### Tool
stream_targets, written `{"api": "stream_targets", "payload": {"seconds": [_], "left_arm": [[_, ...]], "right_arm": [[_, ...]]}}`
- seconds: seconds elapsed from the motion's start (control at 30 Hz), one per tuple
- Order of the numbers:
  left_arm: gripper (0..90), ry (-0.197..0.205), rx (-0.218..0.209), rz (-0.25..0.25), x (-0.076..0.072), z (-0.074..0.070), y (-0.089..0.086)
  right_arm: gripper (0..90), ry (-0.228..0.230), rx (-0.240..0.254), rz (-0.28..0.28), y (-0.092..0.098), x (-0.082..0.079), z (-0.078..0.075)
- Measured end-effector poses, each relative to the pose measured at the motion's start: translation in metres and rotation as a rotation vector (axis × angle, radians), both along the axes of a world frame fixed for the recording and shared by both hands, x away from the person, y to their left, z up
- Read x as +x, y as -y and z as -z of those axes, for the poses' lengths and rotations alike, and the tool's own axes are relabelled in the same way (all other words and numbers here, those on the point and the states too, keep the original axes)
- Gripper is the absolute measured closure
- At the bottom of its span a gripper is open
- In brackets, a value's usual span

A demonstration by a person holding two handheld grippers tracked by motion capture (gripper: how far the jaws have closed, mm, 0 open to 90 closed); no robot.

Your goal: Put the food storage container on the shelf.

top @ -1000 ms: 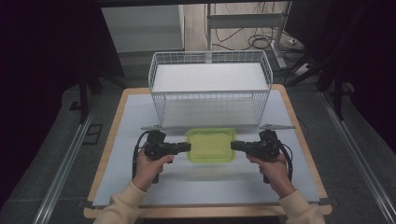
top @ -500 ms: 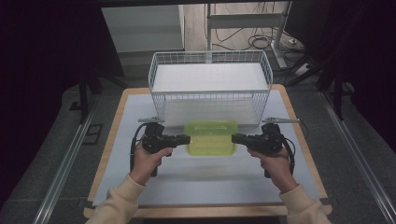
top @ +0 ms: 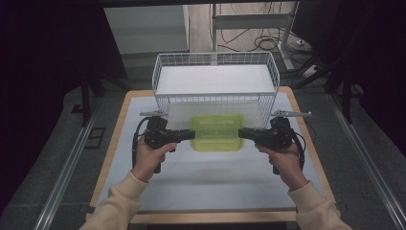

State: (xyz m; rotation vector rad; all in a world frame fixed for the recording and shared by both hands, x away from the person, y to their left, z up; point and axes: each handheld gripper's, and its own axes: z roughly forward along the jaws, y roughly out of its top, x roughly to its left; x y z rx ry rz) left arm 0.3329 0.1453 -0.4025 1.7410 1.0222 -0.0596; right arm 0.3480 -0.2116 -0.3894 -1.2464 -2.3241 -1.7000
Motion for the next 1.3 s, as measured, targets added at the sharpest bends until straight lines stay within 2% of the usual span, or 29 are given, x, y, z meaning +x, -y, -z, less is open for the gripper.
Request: {"api": "stream_targets", "payload": {"seconds": [0.47,0.87,1.3], "left_arm": [[80.6,0.015,-0.007,-0.008,0.005,-0.017,-0.004],[80.6,0.044,0.008,-0.016,0.017,-0.043,-0.008],[80.6,0.052,0.004,-0.016,0.031,-0.058,-0.012]], "right_arm": [[80.9,0.022,-0.003,-0.004,-0.004,0.006,-0.016],[80.9,0.042,0.014,0.001,-0.009,0.019,-0.038],[81.0,0.057,0.014,0.004,-0.013,0.033,-0.053]]}}
